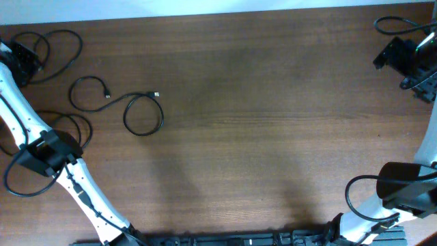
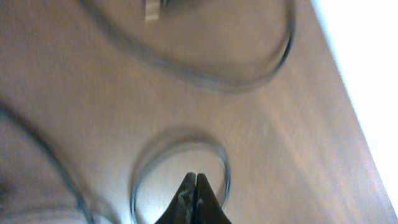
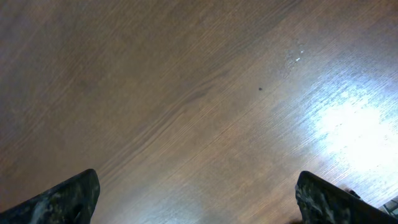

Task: Untangle cables

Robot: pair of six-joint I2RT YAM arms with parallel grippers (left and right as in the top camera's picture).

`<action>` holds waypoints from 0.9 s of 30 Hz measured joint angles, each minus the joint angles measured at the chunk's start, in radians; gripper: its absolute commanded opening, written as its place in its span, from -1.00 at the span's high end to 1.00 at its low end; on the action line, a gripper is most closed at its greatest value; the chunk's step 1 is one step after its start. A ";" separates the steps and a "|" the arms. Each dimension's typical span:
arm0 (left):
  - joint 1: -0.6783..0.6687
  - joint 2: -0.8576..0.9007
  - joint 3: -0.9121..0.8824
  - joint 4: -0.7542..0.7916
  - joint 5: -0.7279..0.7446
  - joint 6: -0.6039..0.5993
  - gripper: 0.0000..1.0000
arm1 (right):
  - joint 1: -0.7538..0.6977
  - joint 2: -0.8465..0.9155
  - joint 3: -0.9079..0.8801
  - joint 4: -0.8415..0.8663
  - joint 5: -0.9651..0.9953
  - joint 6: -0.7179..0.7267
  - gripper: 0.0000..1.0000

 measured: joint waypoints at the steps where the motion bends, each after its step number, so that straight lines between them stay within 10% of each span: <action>1: -0.003 0.000 0.000 -0.069 0.016 -0.003 1.00 | 0.000 0.000 0.000 0.000 0.000 0.000 -0.97; 13: -0.117 -0.029 -0.121 -0.181 0.164 0.143 1.00 | 0.000 0.000 0.000 0.000 0.000 0.000 -0.97; 21: -0.124 -0.561 -0.981 -0.124 -0.090 0.182 1.00 | 0.000 0.000 0.000 0.000 0.000 0.000 -0.97; 27: -0.200 -0.606 -1.381 0.182 -0.126 0.146 1.00 | 0.000 0.000 0.000 0.000 0.000 0.000 -0.97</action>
